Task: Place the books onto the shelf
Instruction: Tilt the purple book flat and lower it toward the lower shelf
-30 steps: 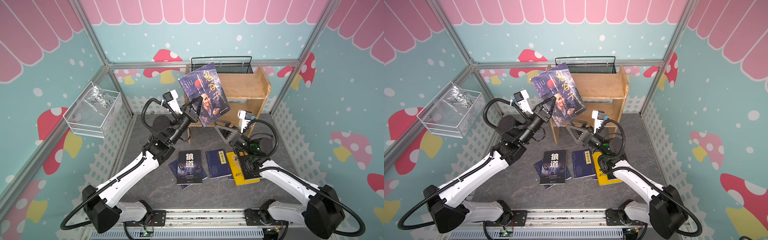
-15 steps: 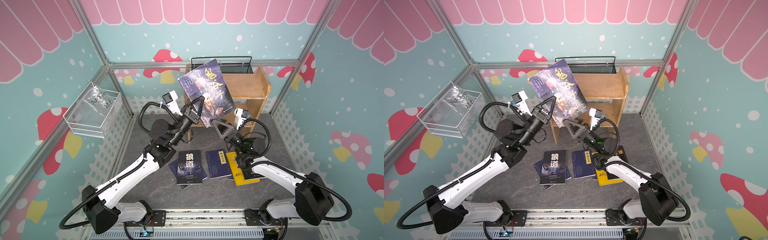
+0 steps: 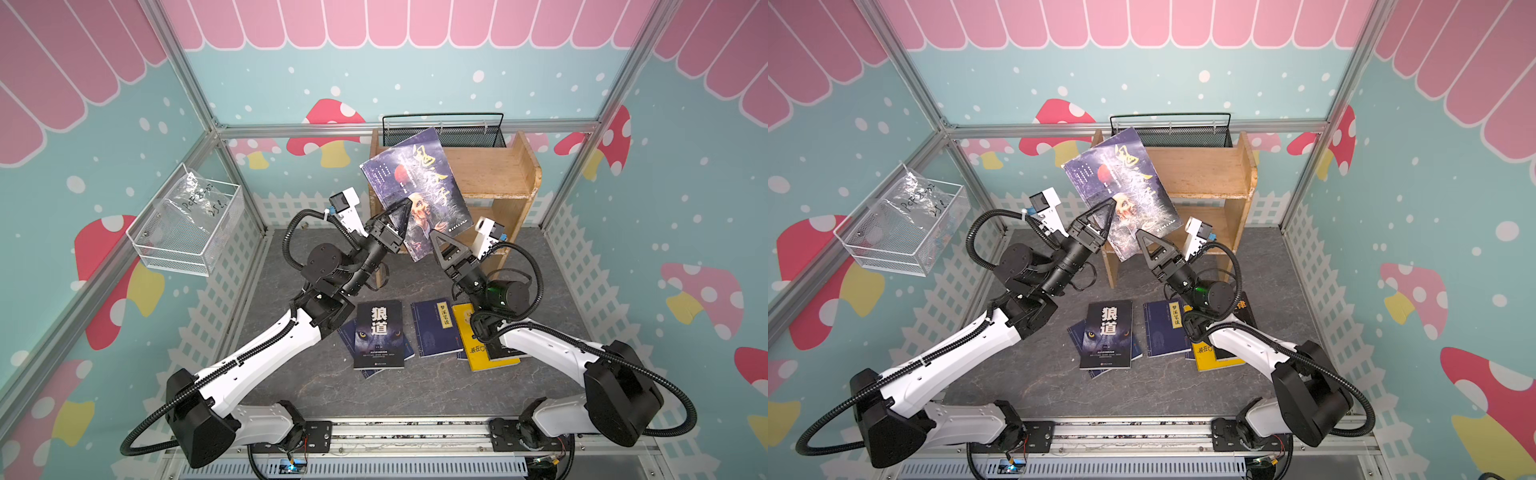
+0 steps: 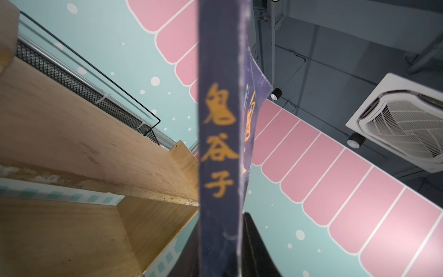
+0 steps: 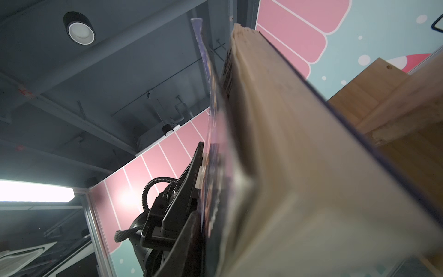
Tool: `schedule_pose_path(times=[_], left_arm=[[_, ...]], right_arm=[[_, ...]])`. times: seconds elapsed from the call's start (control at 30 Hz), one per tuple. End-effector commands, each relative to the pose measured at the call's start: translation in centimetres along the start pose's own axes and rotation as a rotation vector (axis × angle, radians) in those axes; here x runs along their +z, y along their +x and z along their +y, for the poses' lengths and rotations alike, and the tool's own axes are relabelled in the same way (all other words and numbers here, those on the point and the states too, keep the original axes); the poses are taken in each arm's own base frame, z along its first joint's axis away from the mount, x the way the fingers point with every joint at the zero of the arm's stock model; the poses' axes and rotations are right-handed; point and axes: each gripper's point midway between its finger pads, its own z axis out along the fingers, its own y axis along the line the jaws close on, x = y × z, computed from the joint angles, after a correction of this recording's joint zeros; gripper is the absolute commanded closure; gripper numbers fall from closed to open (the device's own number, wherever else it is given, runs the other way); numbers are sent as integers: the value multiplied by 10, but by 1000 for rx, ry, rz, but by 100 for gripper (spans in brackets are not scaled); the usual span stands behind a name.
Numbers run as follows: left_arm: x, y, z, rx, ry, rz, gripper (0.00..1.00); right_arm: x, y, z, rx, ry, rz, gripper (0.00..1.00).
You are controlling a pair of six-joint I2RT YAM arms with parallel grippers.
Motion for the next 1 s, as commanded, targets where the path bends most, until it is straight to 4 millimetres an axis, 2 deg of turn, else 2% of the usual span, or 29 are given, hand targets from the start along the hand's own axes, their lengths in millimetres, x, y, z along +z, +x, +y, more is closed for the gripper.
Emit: schedule_pose_path(times=[0.0,0.07,0.13,0.23,0.37,0.4,0.5,0.6,0.67,0.77,0.87,0.97], left_arm=[[-12,-22,-20,44,37,-44,49],[-16,-22,-19,103,13,-1,34],[-23,-23,-14,166,-40,48,24],[-39,-30,2,233,-130,91,16],[-71,-39,24,319,-252,151,5],[-77,-41,28,341,-274,169,4],[-94,-39,36,376,-302,252,1],[-103,-23,35,360,-240,355,1],[-107,-11,43,320,-231,404,1],[-107,7,53,238,-205,459,1],[-103,23,52,150,-116,499,1],[-101,29,50,102,-69,498,1]], right_arm=[[-3,-15,5,-28,25,-40,78],[1,-17,4,-50,52,4,79],[6,-19,8,-70,61,72,81],[4,-24,14,-87,60,154,83],[-11,-33,23,-103,56,253,83],[-15,-30,28,-107,41,302,83],[-29,-32,32,-98,58,384,83],[-37,-29,44,-84,43,476,83],[-42,-27,53,-59,36,511,83],[-51,-26,55,-2,56,531,83],[-58,-24,52,43,82,530,83],[-63,-22,51,58,92,527,83]])
